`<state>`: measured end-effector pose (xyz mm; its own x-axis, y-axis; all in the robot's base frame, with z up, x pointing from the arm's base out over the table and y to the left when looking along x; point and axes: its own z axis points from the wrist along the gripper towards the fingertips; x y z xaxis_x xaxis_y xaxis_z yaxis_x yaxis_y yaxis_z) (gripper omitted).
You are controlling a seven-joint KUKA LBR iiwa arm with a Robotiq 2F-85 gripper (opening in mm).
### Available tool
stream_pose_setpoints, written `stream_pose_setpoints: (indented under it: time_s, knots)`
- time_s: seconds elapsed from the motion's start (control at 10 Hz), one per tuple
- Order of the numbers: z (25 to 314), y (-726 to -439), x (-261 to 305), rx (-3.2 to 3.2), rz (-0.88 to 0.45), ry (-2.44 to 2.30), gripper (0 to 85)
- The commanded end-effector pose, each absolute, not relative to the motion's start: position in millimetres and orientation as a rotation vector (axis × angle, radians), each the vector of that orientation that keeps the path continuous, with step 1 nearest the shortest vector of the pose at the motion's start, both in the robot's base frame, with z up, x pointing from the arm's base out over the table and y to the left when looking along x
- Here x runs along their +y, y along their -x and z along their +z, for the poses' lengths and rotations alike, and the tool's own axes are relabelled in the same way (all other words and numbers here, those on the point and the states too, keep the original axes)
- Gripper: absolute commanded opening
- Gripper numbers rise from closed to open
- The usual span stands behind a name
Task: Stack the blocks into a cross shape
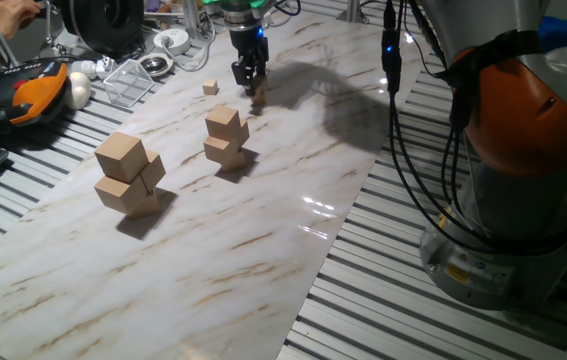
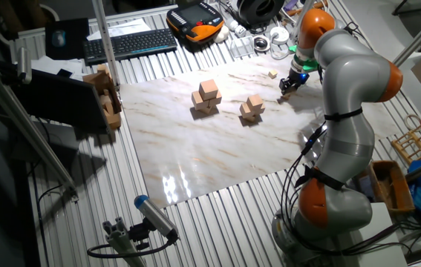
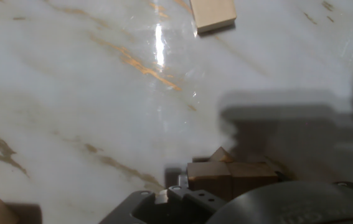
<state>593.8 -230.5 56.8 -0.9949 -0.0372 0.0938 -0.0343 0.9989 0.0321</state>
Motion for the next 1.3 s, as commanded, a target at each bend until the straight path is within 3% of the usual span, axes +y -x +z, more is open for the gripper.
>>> stream_pose_setpoints:
  time_s: [0.0,0.3,0.4,1.2]
  knots:
    - [56.8,-593.9,-230.5,-3.046,-0.047,-0.054,0.0]
    - [56.8,-593.9,-230.3,-3.048,-0.046,-0.047,0.0]
    - [56.8,-593.8,-230.3,-3.050,-0.048,-0.043,17.0]
    - [56.7,-593.7,-230.2,-3.050,-0.050,-0.029,17.0]
